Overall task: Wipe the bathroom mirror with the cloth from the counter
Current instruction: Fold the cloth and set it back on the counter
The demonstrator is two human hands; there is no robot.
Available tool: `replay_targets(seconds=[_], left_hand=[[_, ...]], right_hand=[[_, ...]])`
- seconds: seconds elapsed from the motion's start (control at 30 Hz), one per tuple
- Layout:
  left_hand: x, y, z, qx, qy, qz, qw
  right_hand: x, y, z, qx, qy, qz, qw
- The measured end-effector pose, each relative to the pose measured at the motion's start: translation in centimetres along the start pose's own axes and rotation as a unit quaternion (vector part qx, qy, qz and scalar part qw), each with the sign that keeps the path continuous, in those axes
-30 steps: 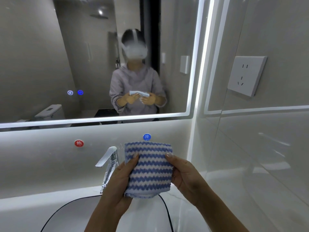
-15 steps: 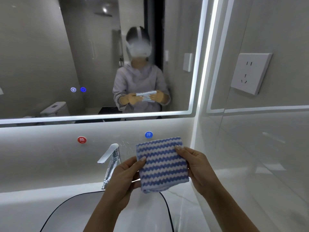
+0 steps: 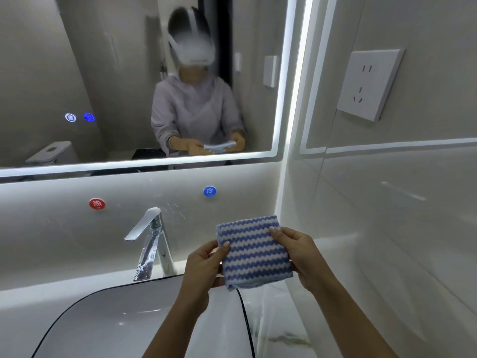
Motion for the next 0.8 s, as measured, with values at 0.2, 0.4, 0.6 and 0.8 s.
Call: replay_targets(seconds=[0.2, 0.4, 0.6, 0.8], left_hand=[[5.0, 2.2, 3.0, 0.001, 0.004, -0.057, 0.998], [10.7, 4.5, 4.4, -0.001, 0.006, -0.153, 0.988], [13.8, 8.4, 5.6, -0.002, 0.067, -0.149, 0.987], [15.9, 12.1, 5.7, -0.03, 0.196, -0.12, 0.973]], right_hand=[[-4.9, 1.4, -2.6, -0.059, -0.006, 0.034, 0.998], [-9.9, 3.6, -4.3, -0.066, 0.002, 0.093, 0.993], [-14.5, 7.7, -5.1, -0.082, -0.01, 0.119, 0.989], [-18.7, 11.8, -4.4, -0.09, -0.027, 0.142, 0.985]])
Point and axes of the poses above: each hand's wrist, its own y-axis towards the middle knuckle, its own z-axis out of the palm, x = y × z, the point moved 5 cm from there along y, towards the middle knuckle
